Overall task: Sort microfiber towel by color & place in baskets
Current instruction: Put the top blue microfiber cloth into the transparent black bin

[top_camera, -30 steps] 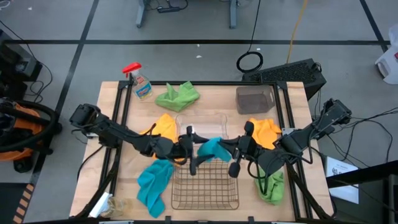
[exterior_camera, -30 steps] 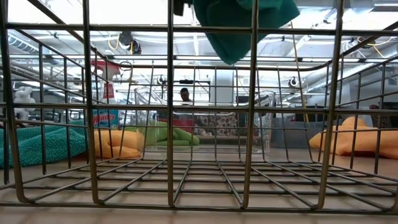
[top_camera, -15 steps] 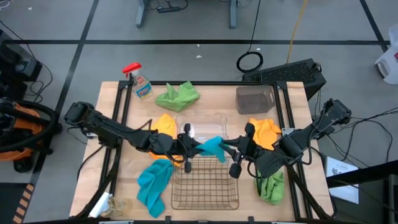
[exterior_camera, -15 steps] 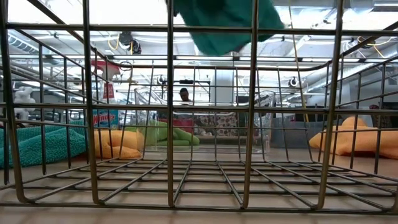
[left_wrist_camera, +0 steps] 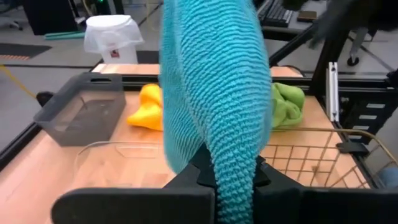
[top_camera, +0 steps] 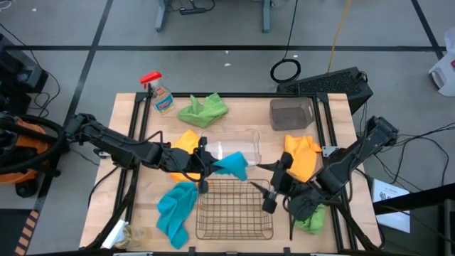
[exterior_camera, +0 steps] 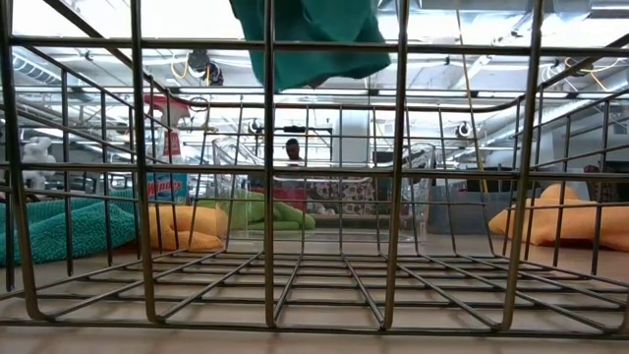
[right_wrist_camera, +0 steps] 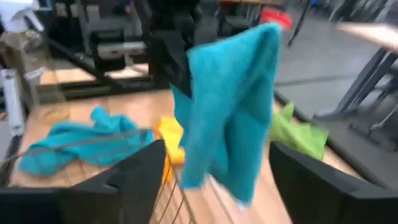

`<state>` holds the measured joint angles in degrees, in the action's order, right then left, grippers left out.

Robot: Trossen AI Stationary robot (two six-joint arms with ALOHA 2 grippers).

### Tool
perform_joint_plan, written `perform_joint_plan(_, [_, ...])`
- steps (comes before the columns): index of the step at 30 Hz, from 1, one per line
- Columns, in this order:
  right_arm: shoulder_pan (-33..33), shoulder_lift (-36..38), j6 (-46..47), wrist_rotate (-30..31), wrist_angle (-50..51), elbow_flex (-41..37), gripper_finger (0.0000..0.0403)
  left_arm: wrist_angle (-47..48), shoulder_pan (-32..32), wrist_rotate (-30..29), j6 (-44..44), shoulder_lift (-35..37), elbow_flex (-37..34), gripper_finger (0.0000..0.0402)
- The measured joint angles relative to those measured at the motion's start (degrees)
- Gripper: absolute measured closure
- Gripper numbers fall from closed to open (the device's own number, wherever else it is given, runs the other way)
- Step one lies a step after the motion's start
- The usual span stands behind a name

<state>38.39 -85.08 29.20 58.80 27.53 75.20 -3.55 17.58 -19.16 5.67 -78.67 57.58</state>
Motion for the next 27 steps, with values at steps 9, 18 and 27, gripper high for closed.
perform_joint_plan(9, [-4.54, -3.26, -8.42, -0.35, -9.89, 0.00, 0.0028, 0.19, 0.40, 1.73, -5.53, 0.00, 0.00, 0.0386])
perform_joint_plan(18, [-11.35, -4.28, -13.74, -12.07, -10.74, -0.02, 0.0026, 0.04, 0.87, 2.43, -15.66, -0.02, 0.00, 0.0386])
perform_joint_plan(27, [-12.33, -4.15, -15.55, -15.71, -11.37, -0.02, 0.0117, 0.02, 0.96, 2.45, -18.20, 0.20, 0.00, 0.0386])
